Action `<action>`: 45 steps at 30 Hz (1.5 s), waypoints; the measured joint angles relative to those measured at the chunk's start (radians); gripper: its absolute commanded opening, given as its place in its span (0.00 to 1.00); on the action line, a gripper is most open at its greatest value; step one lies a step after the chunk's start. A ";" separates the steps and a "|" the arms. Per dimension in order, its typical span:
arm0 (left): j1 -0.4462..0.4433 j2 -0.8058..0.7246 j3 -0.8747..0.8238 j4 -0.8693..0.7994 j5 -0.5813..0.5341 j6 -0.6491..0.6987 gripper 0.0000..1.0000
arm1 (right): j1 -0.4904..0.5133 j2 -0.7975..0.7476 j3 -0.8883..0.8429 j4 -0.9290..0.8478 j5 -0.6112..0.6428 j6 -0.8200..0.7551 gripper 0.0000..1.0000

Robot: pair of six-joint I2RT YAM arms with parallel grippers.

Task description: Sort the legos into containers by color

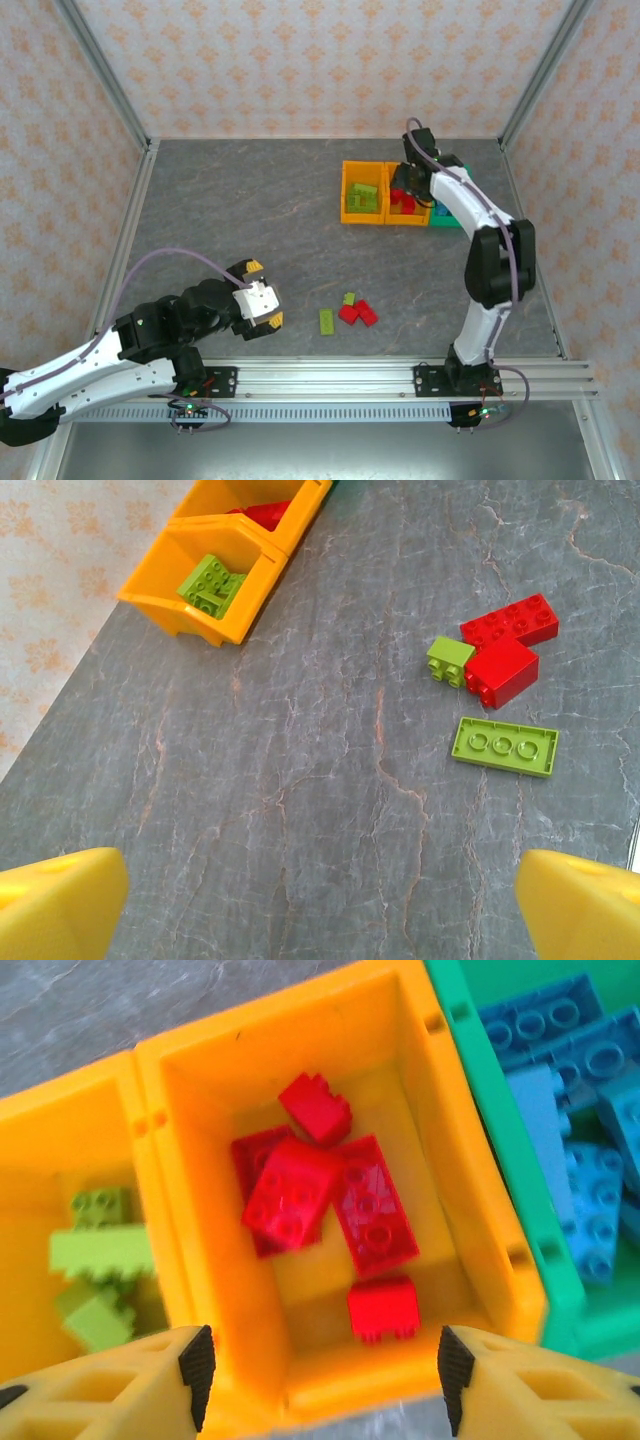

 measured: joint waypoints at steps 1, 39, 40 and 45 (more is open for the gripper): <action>0.000 0.000 -0.002 0.002 0.000 0.000 1.00 | 0.004 -0.060 -0.041 -0.006 -0.017 0.001 0.66; 0.033 0.054 -0.014 0.018 0.037 0.044 1.00 | 0.655 -0.101 -0.492 0.006 -0.102 0.337 0.38; 0.033 0.055 -0.014 0.018 0.037 0.044 1.00 | 0.655 -0.098 -0.492 0.007 -0.101 0.338 0.34; 0.033 0.055 -0.014 0.018 0.037 0.044 1.00 | 0.655 -0.089 -0.491 0.010 -0.086 0.352 0.19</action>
